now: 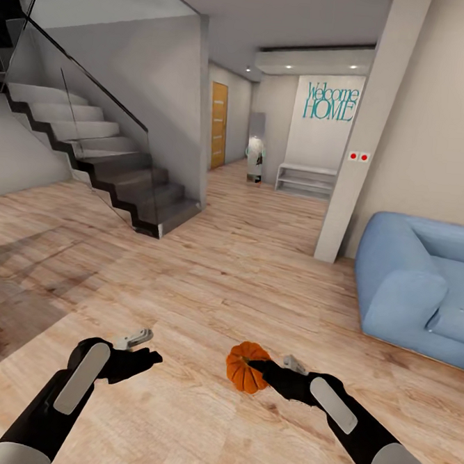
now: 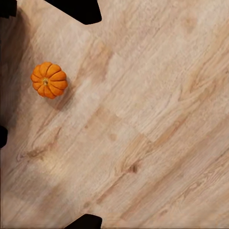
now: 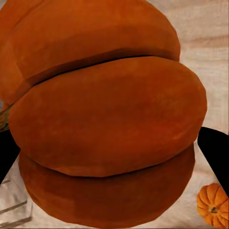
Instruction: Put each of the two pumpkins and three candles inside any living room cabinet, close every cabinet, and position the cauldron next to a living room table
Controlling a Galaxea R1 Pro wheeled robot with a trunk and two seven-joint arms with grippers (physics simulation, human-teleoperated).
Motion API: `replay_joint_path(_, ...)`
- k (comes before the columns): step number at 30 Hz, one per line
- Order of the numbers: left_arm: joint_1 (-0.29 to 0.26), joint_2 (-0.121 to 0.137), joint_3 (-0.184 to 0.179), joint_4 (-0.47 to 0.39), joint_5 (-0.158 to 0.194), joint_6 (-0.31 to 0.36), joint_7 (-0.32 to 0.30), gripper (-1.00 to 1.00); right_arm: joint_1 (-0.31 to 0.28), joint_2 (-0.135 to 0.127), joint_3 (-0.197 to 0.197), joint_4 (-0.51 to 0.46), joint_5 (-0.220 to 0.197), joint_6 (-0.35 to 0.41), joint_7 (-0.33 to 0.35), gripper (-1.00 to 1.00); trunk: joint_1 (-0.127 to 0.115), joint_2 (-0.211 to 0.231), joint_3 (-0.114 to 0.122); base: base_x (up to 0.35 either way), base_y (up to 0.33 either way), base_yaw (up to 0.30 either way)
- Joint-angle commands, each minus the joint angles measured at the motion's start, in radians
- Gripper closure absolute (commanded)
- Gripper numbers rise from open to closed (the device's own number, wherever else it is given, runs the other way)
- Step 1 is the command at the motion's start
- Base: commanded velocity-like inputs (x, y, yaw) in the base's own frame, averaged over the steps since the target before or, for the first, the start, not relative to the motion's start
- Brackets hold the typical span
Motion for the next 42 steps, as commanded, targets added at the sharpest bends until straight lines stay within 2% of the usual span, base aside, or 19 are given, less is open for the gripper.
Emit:
replay_joint_path(1,-0.001,0.000,-0.003,0.019,0.006,-0.003,0.000,-1.00,-0.001,-0.002,0.001,-0.039,0.011,0.021,0.002,1.00,0.004,-0.008,-0.004,0.000,0.000,0.000)
replay_joint_path(3,-0.001,-0.005,-0.005,0.069,0.002,-0.011,-0.012,-1.00,-0.001,-0.003,0.001,-0.154,0.011,0.049,0.003,1.00,0.012,-0.022,-0.011,0.000,0.000,0.000)
replay_joint_path(5,-0.001,-0.009,-0.011,0.117,-0.001,-0.038,-0.021,-1.00,0.000,-0.013,0.003,-0.313,0.010,0.062,-0.007,1.00,0.019,-0.036,-0.017,0.000,0.000,0.000)
replay_joint_path(7,-0.001,-0.011,-0.040,0.159,-0.002,-0.080,-0.038,-1.00,-0.001,-0.057,0.005,-0.465,0.003,0.073,-0.052,1.00,0.027,-0.050,-0.023,0.000,0.000,0.000)
replay_joint_path(9,-0.001,-0.011,-0.101,0.206,-0.005,-0.131,-0.063,-1.00,0.000,-0.108,0.007,-0.578,-0.003,0.081,-0.136,1.00,0.035,-0.064,-0.029,0.000,0.000,0.000)
replay_joint_path(11,-0.001,-0.011,-0.169,0.266,-0.006,-0.199,-0.101,-1.00,0.000,-0.137,0.006,-0.638,-0.007,0.084,-0.201,1.00,0.042,-0.078,-0.036,0.000,0.000,0.000)
replay_joint_path(14,-0.001,-0.016,-0.253,0.377,-0.006,-0.323,-0.181,-1.00,0.000,-0.153,0.006,-0.673,-0.009,0.087,-0.235,1.00,0.054,-0.099,-0.045,0.000,0.000,0.000)
replay_joint_path(16,-0.001,-0.034,-0.300,0.458,-0.007,-0.407,-0.241,-1.00,0.000,-0.156,0.006,-0.690,-0.010,0.096,-0.242,1.00,0.061,-0.113,-0.051,0.000,0.000,0.000)
replay_joint_path(18,-0.001,-0.058,-0.331,0.544,-0.012,-0.482,-0.293,-1.00,0.000,-0.157,0.006,-0.700,-0.016,0.116,-0.245,1.00,0.069,-0.127,-0.058,0.000,0.000,0.000)
replay_joint_path(22,-0.001,-0.108,-0.350,0.649,-0.056,-0.578,-0.338,-1.00,0.000,-0.158,0.005,-0.707,-0.048,0.136,-0.247,1.00,0.084,-0.155,-0.070,0.000,0.000,0.000)
replay_joint_path(26,-0.001,-0.133,-0.354,0.700,-0.089,-0.628,-0.354,-1.00,0.000,-0.158,0.005,-0.713,-0.058,0.141,-0.247,1.00,0.100,-0.183,-0.083,0.000,0.000,0.000)
replay_joint_path(28,-0.001,-0.138,-0.354,0.710,-0.092,-0.642,-0.389,-1.00,0.000,-0.158,0.006,-0.715,-0.059,0.142,-0.247,1.00,0.107,-0.197,-0.089,0.000,0.000,0.000)
replay_joint_path(31,-0.001,-0.141,-0.355,0.722,-0.093,-0.649,-0.482,-1.00,0.000,-0.158,0.006,-0.716,-0.059,0.141,-0.247,1.00,0.119,-0.218,-0.098,0.000,0.000,0.000)
replay_joint_path(33,-0.001,-0.141,-0.354,0.765,-0.097,-0.651,-0.535,-1.00,0.000,-0.158,0.006,-0.716,-0.059,0.140,-0.246,1.00,0.127,-0.232,-0.105,0.000,0.000,0.000)
replay_joint_path(35,-0.001,-0.142,-0.352,0.796,-0.098,-0.653,-0.555,-1.00,0.000,-0.158,0.005,-0.713,-0.058,0.138,-0.246,1.00,0.134,-0.246,-0.111,0.000,0.000,0.000)
replay_joint_path(38,-0.001,-0.155,-0.354,0.808,-0.101,-0.660,-0.563,-1.00,0.000,-0.156,0.006,-0.710,-0.058,0.138,-0.246,1.00,0.146,-0.267,-0.120,0.000,0.000,0.000)
replay_joint_path(42,-0.001,-0.160,-0.354,0.811,-0.102,-0.663,-0.565,-1.00,0.000,-0.151,0.007,-0.707,-0.057,0.137,-0.246,1.00,0.161,-0.295,-0.133,0.000,0.000,0.000)
